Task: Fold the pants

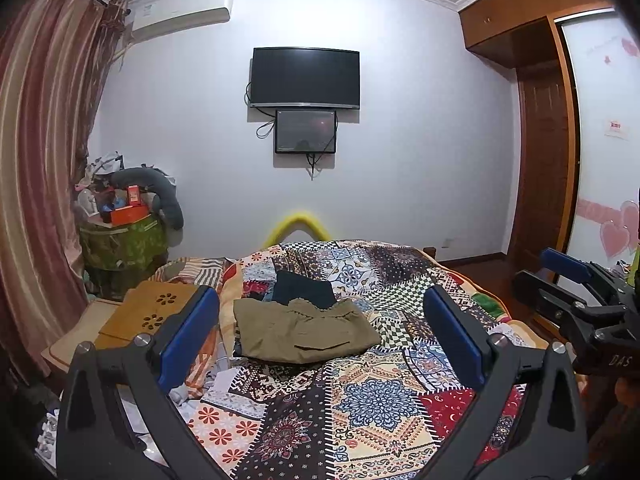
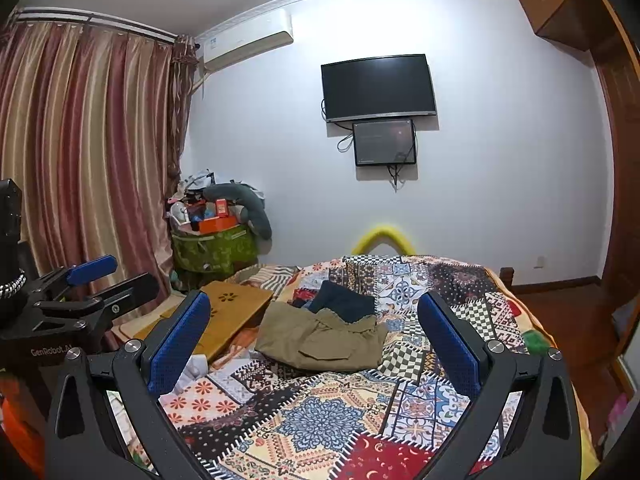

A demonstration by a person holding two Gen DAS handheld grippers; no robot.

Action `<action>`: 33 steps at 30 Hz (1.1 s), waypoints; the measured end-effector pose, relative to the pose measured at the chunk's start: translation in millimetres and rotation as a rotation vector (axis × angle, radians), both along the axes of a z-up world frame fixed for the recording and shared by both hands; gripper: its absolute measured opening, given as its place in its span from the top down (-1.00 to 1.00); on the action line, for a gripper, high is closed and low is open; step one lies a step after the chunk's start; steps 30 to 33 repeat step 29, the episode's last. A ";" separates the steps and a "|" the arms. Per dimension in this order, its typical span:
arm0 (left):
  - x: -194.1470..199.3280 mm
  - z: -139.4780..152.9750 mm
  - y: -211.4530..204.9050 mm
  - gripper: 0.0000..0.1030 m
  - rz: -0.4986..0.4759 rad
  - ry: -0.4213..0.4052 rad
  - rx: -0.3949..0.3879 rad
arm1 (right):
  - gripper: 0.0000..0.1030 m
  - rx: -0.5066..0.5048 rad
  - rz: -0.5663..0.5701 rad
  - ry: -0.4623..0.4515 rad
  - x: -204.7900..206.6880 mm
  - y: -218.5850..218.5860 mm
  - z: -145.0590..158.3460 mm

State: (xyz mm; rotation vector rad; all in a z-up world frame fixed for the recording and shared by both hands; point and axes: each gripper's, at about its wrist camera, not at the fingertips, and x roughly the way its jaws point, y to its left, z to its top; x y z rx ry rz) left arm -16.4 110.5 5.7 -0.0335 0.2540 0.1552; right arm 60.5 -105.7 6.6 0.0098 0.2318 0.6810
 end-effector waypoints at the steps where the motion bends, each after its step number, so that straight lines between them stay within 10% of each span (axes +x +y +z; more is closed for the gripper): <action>1: 1.2 0.7 0.1 -1.00 0.000 0.001 0.000 | -0.99 0.000 -0.001 0.000 0.0 0.3 0.2; 33: 9.4 -0.2 4.8 -1.00 -0.046 0.023 -0.018 | -0.99 -0.010 -0.014 0.009 4.7 -0.9 -0.7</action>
